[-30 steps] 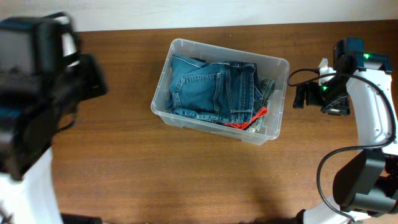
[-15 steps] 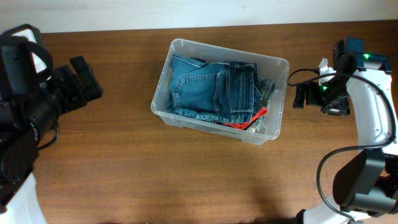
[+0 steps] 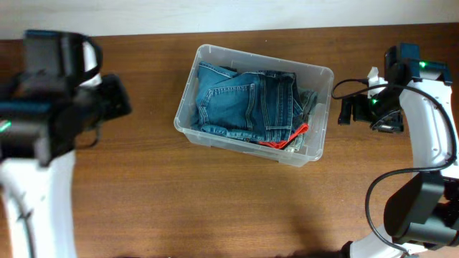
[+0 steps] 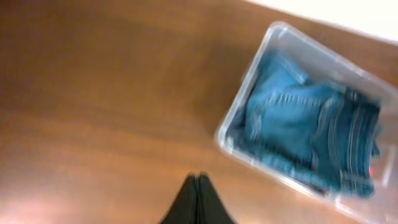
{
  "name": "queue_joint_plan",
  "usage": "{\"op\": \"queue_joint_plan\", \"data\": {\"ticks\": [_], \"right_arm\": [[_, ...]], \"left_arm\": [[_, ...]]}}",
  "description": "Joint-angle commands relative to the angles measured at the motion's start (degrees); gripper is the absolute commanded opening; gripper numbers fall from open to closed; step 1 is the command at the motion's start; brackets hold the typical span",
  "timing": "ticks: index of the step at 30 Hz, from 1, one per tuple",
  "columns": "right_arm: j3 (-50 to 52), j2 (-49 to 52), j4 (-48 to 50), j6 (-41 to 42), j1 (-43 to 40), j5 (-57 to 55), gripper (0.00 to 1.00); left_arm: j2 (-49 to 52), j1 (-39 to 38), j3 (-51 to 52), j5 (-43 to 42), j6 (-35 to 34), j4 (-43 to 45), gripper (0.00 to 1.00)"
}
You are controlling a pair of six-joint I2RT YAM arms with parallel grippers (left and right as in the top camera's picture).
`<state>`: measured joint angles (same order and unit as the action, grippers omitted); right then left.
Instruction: Pack container
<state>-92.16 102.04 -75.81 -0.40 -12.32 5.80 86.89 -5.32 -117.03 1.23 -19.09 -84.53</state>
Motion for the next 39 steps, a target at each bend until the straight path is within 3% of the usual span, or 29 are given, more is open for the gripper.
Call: {"op": "queue_joint_plan", "data": {"ticks": [1, 5, 8, 10, 14, 15, 19, 23, 30, 33, 39], "right_arm": [[-0.92, -1.07, 0.04, 0.02, 0.31, -0.48, 0.98], [-0.92, -1.07, 0.04, 0.02, 0.31, -0.48, 0.98], [-0.92, -1.07, 0.04, 0.02, 0.31, -0.48, 0.98], [-0.92, -1.07, 0.04, 0.02, 0.31, -0.48, 0.99], [-0.92, -1.07, 0.04, 0.02, 0.31, -0.48, 0.98], [-0.92, -1.07, 0.04, 0.02, 0.31, -0.48, 0.98], [-0.92, -1.07, 0.04, 0.02, 0.31, -0.48, 0.98], [-0.92, -1.07, 0.04, 0.02, 0.31, -0.48, 0.98], [-0.92, -1.07, 0.04, 0.02, 0.31, -0.48, 0.98], [-0.92, -1.07, 0.04, 0.02, 0.31, -0.48, 0.98], [-0.92, -1.07, 0.04, 0.02, 0.31, -0.48, 0.98]], "left_arm": [[0.63, -0.44, 14.60, -7.21, -0.17, 8.66, 0.01], [0.63, -2.84, 29.83, -11.65, -0.98, 21.97, 0.01], [0.63, -4.79, 40.33, -13.11, -8.15, 31.74, 0.01], [0.63, -5.51, 43.67, -14.01, -10.05, 35.85, 0.16], [0.79, -7.39, 46.51, -15.37, -10.23, 38.71, 0.63], [0.83, -7.76, 46.51, -15.39, -10.23, 38.71, 0.66], [1.33, -9.55, 46.56, -14.93, -10.43, 38.58, 0.64], [2.95, -11.10, 46.93, -7.52, -15.10, 37.00, 0.55], [5.29, -11.19, 46.95, -7.41, -17.79, 37.11, 0.46], [6.49, -11.21, 46.97, -7.43, -17.79, 36.92, 0.34], [9.18, -11.19, 47.69, -7.67, -17.86, 36.06, 0.28]]}}
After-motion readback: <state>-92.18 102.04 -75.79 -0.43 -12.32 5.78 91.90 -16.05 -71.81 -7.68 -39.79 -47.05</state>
